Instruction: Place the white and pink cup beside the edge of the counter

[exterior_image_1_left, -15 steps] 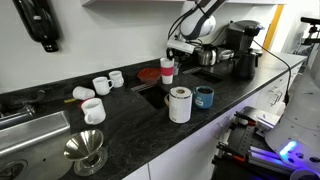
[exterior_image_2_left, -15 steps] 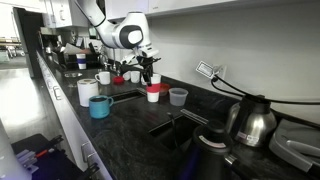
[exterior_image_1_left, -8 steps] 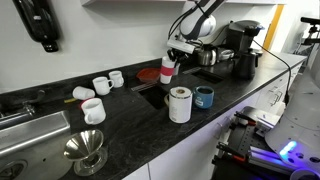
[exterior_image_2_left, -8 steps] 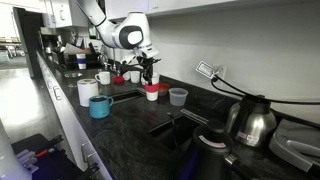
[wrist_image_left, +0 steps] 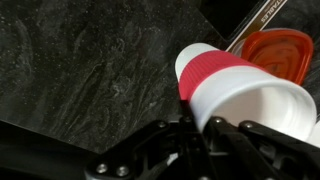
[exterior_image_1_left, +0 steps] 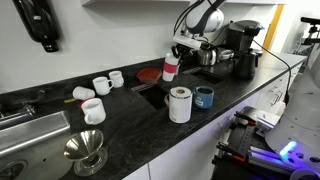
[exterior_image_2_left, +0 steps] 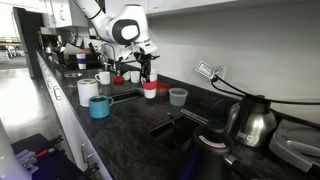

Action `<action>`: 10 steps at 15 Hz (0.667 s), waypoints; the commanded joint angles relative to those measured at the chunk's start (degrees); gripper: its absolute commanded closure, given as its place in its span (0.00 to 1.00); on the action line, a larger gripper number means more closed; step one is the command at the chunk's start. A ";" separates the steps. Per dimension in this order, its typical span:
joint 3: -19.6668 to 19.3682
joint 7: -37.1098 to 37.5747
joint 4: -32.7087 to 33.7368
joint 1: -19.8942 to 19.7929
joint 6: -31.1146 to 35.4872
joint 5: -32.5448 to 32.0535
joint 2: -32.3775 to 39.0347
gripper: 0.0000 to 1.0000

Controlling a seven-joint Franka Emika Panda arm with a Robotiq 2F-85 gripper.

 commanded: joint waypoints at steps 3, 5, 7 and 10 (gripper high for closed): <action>0.70 -1.80 -10.81 -3.91 -5.32 -5.33 -13.71 0.98; 1.19 -2.36 -14.14 -6.16 -7.55 -7.52 -18.72 0.98; 1.58 -3.26 -16.45 -7.90 -10.22 -8.71 -23.20 0.98; 2.01 -5.59 -18.32 -9.04 -15.61 -8.19 -28.92 0.98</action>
